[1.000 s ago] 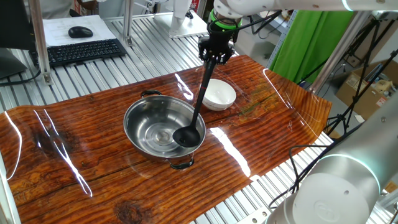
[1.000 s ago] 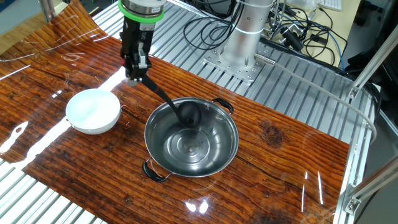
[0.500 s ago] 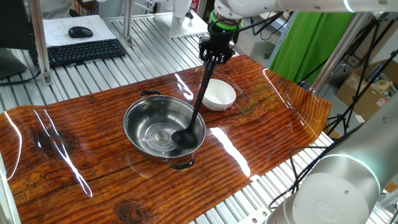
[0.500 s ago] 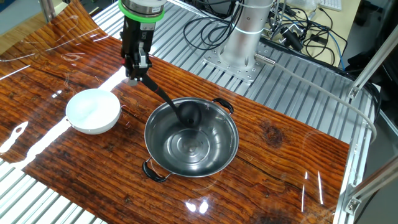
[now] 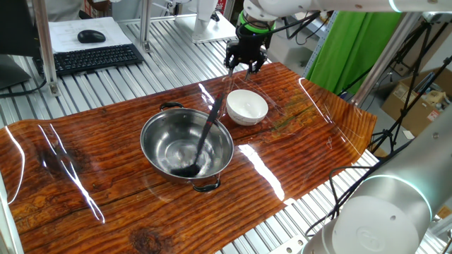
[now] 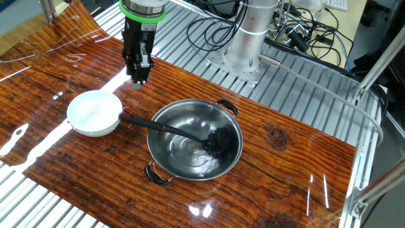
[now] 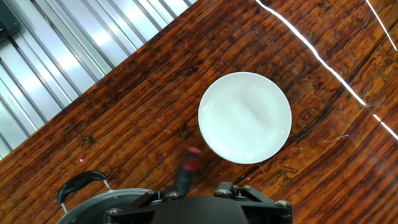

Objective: Scoop water with a large spoon from one bowl to another

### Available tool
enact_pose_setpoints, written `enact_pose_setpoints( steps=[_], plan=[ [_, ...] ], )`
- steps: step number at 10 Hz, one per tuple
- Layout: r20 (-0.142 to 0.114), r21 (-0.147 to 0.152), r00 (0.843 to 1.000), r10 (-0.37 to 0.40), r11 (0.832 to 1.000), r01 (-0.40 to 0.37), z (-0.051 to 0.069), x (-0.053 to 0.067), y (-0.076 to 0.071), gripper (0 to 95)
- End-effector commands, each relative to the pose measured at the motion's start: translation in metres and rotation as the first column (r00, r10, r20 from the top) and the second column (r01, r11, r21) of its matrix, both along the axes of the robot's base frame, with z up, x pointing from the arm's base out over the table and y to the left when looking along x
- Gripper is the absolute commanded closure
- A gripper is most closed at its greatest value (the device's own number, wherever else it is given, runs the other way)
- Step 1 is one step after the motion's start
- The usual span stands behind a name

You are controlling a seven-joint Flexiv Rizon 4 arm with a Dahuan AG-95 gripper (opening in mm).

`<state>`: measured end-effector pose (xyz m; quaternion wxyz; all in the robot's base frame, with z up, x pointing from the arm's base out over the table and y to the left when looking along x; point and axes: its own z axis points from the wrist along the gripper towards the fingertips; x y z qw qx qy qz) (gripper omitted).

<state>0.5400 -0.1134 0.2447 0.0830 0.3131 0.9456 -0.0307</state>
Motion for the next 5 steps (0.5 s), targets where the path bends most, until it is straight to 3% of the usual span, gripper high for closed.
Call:
enact_pose_setpoints(
  steps=[1,2,4,5],
  plan=[
    [-0.004,0.015,1.000,0.012,1.000,-0.012,-0.0012,0.0011,-0.0013,57.0],
    [-0.005,0.017,1.000,0.025,1.000,-0.025,-0.0021,0.0016,-0.0022,57.0],
    [-0.020,0.028,0.996,0.083,0.996,-0.082,-0.0049,0.0034,-0.0053,95.0],
    [-0.022,0.036,0.996,0.086,0.996,-0.085,-0.0051,0.0035,-0.0056,95.0]
  ],
)
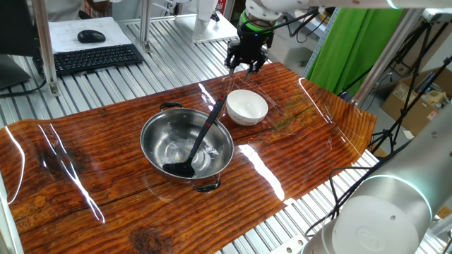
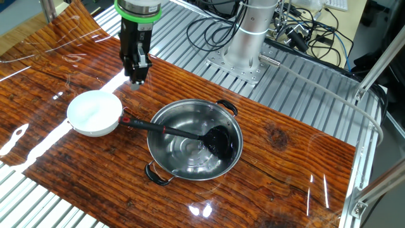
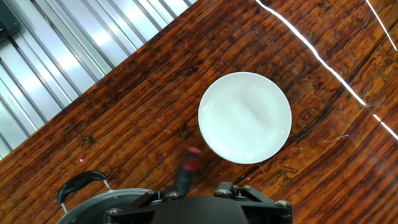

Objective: Scoop water with a large spoon from one bowl to another

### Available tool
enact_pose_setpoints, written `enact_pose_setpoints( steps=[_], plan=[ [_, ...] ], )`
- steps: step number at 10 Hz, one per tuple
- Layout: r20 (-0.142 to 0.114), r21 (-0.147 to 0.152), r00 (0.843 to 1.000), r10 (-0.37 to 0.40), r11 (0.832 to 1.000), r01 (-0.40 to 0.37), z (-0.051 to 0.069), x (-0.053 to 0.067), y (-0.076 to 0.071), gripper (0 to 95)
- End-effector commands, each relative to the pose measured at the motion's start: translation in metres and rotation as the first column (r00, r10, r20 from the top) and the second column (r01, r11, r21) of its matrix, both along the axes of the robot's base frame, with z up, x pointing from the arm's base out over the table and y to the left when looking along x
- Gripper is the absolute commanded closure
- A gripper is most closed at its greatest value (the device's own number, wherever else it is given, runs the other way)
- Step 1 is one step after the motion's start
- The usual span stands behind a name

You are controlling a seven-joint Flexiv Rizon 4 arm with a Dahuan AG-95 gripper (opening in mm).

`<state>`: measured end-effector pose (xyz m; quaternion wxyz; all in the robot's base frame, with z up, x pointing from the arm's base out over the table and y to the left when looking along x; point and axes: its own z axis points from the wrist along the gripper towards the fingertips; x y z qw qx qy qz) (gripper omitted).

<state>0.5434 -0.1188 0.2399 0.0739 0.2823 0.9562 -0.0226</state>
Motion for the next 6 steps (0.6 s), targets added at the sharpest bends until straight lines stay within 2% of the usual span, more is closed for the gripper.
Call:
enact_pose_setpoints(
  steps=[1,4,6],
  plan=[
    [-0.029,0.052,0.998,0.062,0.997,-0.061,-0.003,0.002,-0.004,95.0],
    [-0.126,0.138,0.981,0.144,0.982,-0.127,-0.010,0.006,-0.012,95.0],
    [-0.148,0.153,0.974,0.170,0.977,-0.147,-0.013,0.008,-0.016,95.0]
  ],
)
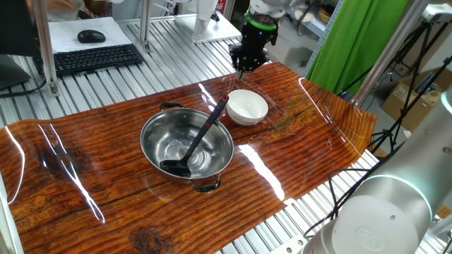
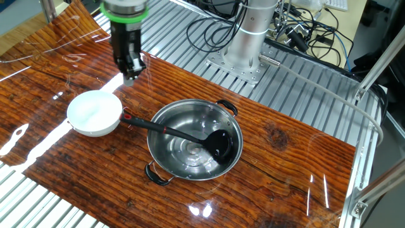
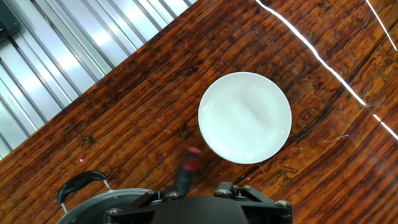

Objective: Scoop water with a large spoon from one bowl to another

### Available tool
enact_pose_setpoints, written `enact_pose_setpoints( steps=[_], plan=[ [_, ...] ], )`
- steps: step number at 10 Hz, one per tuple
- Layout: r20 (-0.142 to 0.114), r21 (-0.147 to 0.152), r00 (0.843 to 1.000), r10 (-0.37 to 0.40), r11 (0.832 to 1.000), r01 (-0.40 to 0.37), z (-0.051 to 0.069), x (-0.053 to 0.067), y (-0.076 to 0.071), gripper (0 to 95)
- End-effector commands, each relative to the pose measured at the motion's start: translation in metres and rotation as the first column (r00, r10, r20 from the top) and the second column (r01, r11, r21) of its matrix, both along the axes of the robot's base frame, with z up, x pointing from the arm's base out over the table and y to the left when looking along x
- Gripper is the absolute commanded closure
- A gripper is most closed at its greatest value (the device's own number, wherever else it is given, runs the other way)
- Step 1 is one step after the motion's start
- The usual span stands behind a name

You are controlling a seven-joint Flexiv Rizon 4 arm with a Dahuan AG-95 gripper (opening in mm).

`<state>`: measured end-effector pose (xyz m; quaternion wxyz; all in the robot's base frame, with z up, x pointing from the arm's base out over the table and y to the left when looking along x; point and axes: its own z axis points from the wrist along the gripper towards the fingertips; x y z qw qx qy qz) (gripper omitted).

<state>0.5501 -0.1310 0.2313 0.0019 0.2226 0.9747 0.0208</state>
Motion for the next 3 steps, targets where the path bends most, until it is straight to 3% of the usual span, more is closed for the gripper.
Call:
enact_pose_setpoints(
  steps=[1,3],
  plan=[
    [-0.041,0.024,0.999,0.017,1.000,-0.016,-0.0045,0.0011,-0.0042,95.0],
    [-0.044,0.018,0.999,-0.024,1.000,0.025,-0.0044,-0.0020,-0.0035,95.0]
  ],
)
